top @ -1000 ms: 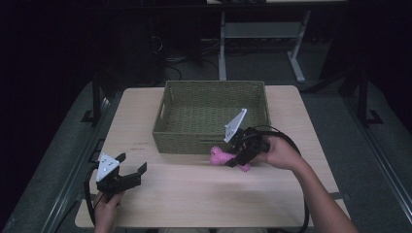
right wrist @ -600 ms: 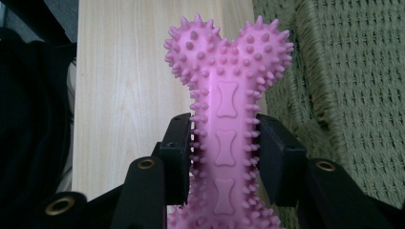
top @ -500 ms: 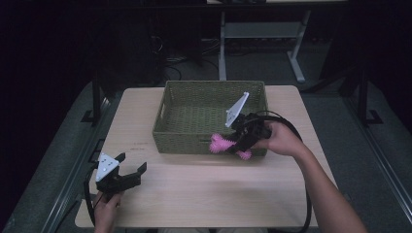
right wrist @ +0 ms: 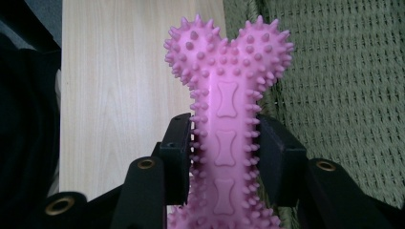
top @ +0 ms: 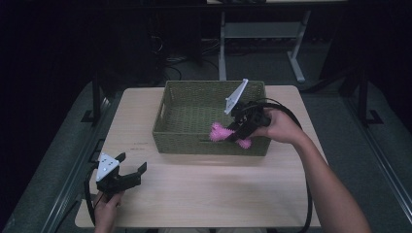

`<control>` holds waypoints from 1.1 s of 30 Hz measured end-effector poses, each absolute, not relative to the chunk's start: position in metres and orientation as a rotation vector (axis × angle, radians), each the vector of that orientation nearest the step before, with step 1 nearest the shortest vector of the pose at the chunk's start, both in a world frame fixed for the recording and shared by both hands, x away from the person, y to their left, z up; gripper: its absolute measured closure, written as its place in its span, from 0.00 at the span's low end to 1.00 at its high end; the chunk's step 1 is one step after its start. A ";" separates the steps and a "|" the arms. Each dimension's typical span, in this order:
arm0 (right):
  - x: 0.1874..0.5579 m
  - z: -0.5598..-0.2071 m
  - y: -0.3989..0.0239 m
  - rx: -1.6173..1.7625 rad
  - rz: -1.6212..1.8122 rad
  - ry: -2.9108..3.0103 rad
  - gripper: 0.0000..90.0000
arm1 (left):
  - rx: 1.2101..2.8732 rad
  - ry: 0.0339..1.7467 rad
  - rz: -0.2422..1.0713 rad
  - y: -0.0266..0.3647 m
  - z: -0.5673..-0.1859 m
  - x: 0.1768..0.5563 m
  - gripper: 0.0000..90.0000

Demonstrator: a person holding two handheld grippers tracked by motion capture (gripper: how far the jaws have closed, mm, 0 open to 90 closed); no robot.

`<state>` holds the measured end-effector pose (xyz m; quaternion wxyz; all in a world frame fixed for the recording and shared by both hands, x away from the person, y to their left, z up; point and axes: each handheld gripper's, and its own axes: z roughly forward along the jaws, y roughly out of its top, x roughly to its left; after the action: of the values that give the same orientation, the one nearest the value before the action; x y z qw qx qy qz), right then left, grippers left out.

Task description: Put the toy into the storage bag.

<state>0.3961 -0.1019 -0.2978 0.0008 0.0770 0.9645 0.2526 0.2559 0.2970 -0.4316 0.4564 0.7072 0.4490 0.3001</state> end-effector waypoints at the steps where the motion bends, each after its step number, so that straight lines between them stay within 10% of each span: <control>1: 0.396 -0.298 -0.102 0.242 0.793 3.029 0.65 | 1.744 1.107 0.740 0.297 -0.432 0.256 0.15; 33: 0.440 -0.288 -0.102 0.322 0.788 3.030 0.65 | 1.739 1.117 0.733 0.295 -0.432 0.259 0.15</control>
<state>0.4396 -0.1024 -0.2880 -0.0026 0.1022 0.9627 0.2505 0.2588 0.2950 -0.4325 0.4565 0.7055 0.4531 0.2975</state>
